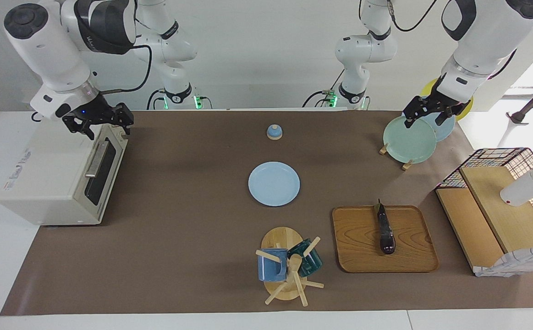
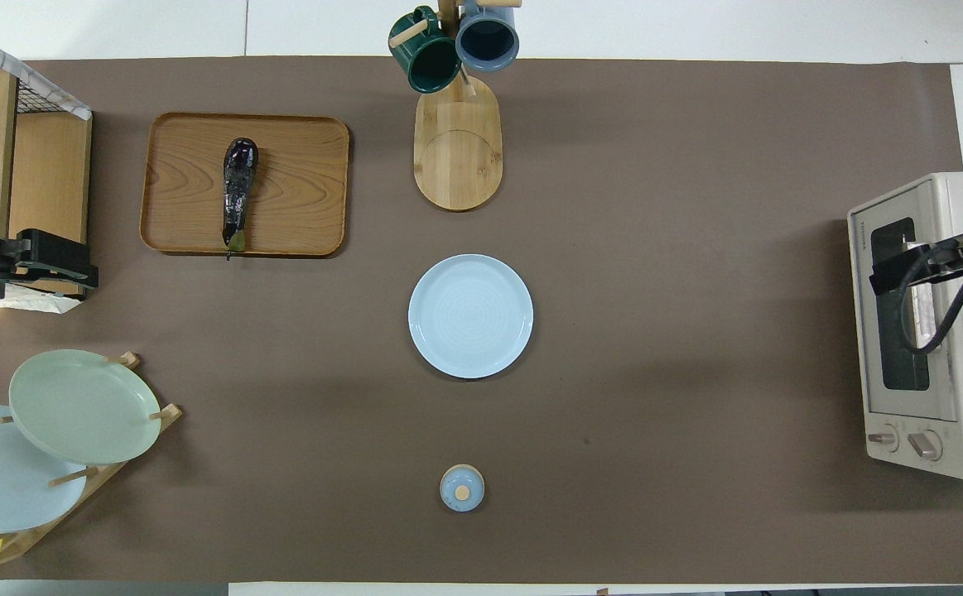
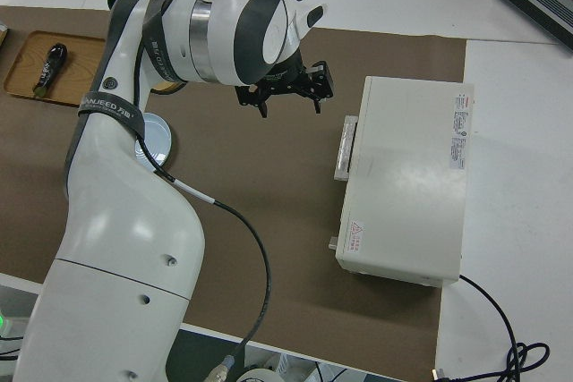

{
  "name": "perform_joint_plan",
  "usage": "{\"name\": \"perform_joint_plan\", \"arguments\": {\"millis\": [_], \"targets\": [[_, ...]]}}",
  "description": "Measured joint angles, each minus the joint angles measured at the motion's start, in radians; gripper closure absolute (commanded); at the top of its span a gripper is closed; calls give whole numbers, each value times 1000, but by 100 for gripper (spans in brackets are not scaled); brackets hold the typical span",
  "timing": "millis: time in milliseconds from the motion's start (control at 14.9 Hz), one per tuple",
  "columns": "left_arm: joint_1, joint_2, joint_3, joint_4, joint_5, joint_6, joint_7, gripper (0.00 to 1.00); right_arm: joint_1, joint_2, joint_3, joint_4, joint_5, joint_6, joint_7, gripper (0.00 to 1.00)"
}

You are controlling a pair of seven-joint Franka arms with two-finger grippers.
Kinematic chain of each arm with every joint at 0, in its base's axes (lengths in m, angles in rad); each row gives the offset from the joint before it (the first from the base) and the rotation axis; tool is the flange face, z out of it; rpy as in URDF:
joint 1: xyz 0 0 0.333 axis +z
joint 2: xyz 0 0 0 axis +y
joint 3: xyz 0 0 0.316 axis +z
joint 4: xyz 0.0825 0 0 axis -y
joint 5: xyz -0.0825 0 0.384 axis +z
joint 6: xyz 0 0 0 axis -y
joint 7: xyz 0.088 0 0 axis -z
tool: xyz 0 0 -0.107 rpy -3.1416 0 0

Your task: Put eggplant into oven

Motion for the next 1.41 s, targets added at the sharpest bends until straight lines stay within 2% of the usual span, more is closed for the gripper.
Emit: {"name": "perform_joint_plan", "arguments": {"millis": [803, 870, 937, 1004, 1071, 1272, 1406], "targets": [[-2, 0, 0, -1, -6, 26, 2, 0, 0, 0, -1, 0, 0, 0, 0, 0], [-3, 0, 0, -2, -7, 41, 2, 0, -1, 0, -1, 0, 0, 0, 0, 19], [-4, 2, -1, -3, -8, 53, 2, 0, -1, 0, -1, -1, 0, 3, 0, 63], [-6, 5, -1, -5, -9, 66, 2, 0, -1, 0, -1, -4, 0, 15, 0, 84], [-9, 14, -1, -6, -13, 80, 2, 0, -1, 0, -1, -9, 0, 34, 0, 100], [-12, 71, -2, -9, -31, 132, 2, 0, -12, -3, -5, -38, 0, 85, -34, 100], [-12, 137, -3, -12, -32, 187, 2, 0, -29, -11, -10, -72, 0, 118, -45, 100]]}}
